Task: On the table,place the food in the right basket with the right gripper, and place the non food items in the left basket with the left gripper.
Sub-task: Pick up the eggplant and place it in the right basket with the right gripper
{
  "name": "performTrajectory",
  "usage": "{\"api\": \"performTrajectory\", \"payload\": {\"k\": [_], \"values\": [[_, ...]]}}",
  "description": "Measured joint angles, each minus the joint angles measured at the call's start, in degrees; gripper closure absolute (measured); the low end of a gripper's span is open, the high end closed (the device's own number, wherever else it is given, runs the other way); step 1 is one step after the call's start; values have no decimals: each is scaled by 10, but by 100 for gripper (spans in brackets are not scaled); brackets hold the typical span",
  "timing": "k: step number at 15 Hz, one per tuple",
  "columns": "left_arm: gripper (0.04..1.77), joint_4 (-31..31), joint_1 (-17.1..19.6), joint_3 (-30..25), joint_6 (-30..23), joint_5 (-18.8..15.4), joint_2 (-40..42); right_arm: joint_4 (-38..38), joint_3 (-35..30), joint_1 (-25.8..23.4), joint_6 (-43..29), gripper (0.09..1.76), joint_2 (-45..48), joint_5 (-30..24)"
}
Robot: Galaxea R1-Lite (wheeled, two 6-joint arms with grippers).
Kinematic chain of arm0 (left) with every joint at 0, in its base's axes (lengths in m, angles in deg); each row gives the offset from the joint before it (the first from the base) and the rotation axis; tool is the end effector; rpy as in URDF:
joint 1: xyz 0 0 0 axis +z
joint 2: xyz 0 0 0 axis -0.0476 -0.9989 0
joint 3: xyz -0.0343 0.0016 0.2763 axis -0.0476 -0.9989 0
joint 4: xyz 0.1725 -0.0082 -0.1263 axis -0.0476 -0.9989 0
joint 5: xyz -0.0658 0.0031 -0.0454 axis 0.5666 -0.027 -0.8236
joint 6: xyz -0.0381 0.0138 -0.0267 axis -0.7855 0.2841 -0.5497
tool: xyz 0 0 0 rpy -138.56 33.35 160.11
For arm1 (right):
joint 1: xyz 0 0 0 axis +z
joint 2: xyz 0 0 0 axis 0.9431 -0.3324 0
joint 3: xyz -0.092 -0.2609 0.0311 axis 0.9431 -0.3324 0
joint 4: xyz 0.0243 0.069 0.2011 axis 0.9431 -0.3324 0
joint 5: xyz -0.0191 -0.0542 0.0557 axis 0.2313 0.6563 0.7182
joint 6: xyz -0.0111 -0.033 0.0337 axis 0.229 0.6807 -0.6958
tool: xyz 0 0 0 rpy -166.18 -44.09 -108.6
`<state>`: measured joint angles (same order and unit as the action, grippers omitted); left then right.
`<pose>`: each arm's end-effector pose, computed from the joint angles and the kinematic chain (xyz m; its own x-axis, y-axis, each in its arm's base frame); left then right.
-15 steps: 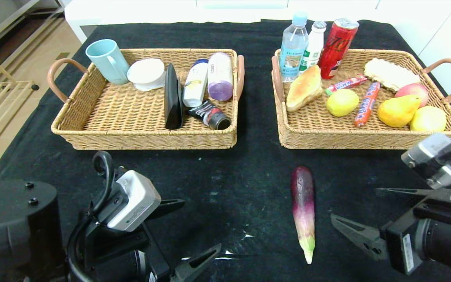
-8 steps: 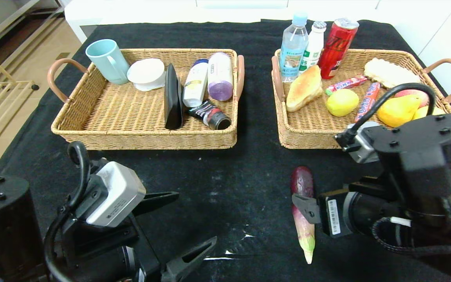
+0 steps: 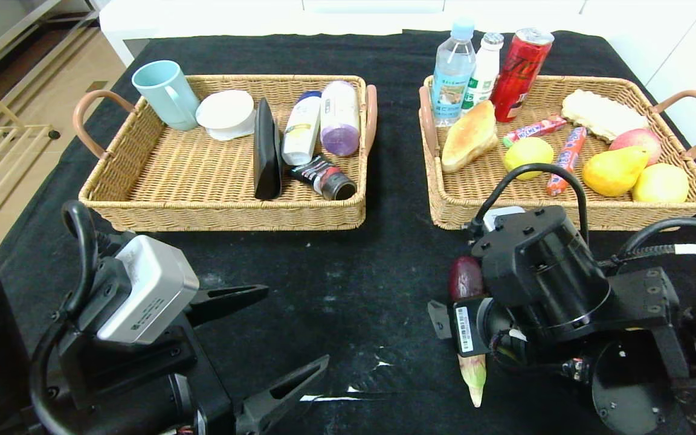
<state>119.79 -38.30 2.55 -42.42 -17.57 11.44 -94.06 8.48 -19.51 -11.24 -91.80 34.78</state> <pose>0.1758 -0.1567 0.1573 0.6998 -0.6852 -0.2019 0.7129 0.6880 0.1359 0.2339 0.2450 0.1471 0.8342 0.1117 -0.5400 -0.1464 0.9890 -0.0216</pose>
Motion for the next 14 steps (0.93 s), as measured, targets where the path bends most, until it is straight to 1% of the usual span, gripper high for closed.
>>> {"api": "performTrajectory", "payload": {"k": [6,7,10,12,13,14], "values": [[9,0,7,4,1,1,3,0,6,-5,-18,14,-23,0],[9,0,8,4,0,1,3,0,6,-5,-19,35,-24,0],[9,0,8,4,1,1,3,0,5,-6,-22,80,-27,0],[9,-1,8,4,1,0,3,0,5,-6,-22,100,-28,0],[9,-1,8,4,3,0,3,0,4,-7,-22,105,-28,0],[9,-1,7,4,4,0,4,0,4,-7,-24,105,-29,0]]}}
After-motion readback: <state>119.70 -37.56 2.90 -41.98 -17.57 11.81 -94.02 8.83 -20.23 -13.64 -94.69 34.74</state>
